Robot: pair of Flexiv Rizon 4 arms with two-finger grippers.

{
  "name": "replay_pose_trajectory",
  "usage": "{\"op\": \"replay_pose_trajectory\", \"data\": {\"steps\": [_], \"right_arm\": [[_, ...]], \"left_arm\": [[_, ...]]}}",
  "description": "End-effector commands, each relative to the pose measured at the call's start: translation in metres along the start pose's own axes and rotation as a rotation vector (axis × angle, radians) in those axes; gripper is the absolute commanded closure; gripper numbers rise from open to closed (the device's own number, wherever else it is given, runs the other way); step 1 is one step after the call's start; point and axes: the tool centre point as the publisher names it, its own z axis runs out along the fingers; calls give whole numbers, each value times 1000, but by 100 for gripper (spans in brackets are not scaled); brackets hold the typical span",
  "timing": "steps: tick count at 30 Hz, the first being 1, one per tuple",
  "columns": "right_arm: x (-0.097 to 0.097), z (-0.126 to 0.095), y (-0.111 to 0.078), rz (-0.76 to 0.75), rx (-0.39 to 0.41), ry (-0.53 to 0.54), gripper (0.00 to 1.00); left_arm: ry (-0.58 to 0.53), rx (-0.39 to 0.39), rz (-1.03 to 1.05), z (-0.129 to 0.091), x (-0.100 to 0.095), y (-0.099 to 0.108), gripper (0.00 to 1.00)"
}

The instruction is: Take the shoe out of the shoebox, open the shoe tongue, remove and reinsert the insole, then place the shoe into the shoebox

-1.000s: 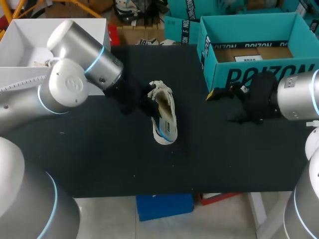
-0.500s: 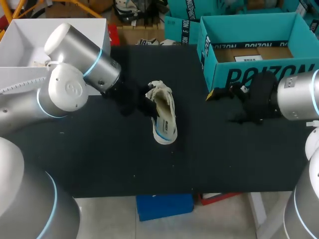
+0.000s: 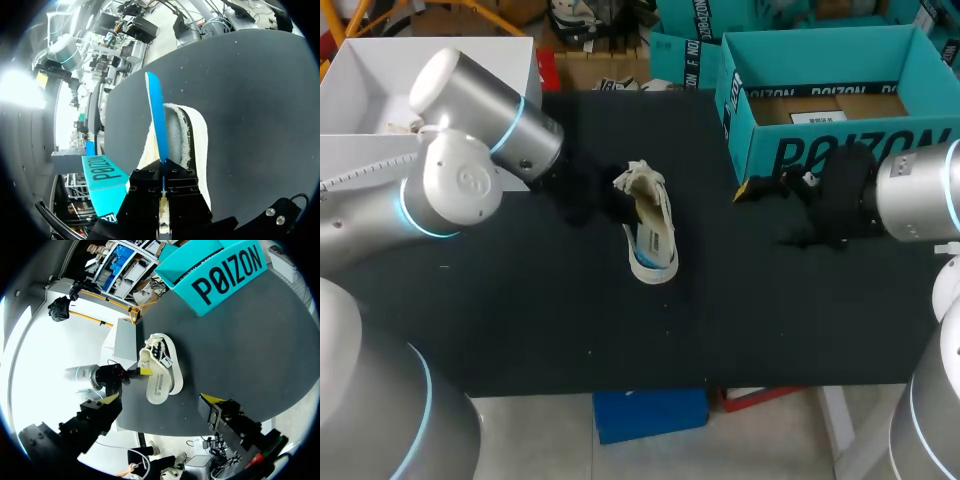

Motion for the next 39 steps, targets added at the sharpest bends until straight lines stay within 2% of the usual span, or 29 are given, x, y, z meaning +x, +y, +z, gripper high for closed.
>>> {"op": "replay_pose_trajectory", "data": {"steps": [1, 17, 29, 34, 39], "right_arm": [[2, 2, -1, 1, -3, -4, 0], [2, 2, -1, 1, -3, -4, 0], [2, 2, -1, 1, -3, -4, 0], [2, 2, -1, 1, -3, -4, 0], [2, 2, -1, 1, -3, -4, 0]], "left_arm": [[4, 2, 3, 1, -3, 4, 100], [-44, -22, 22, -16, -12, -8, 100], [-37, -9, -22, -4, 1, -7, 100], [-62, 4, -28, -4, -9, -12, 100], [-87, 22, -23, -6, -21, -26, 100]]}}
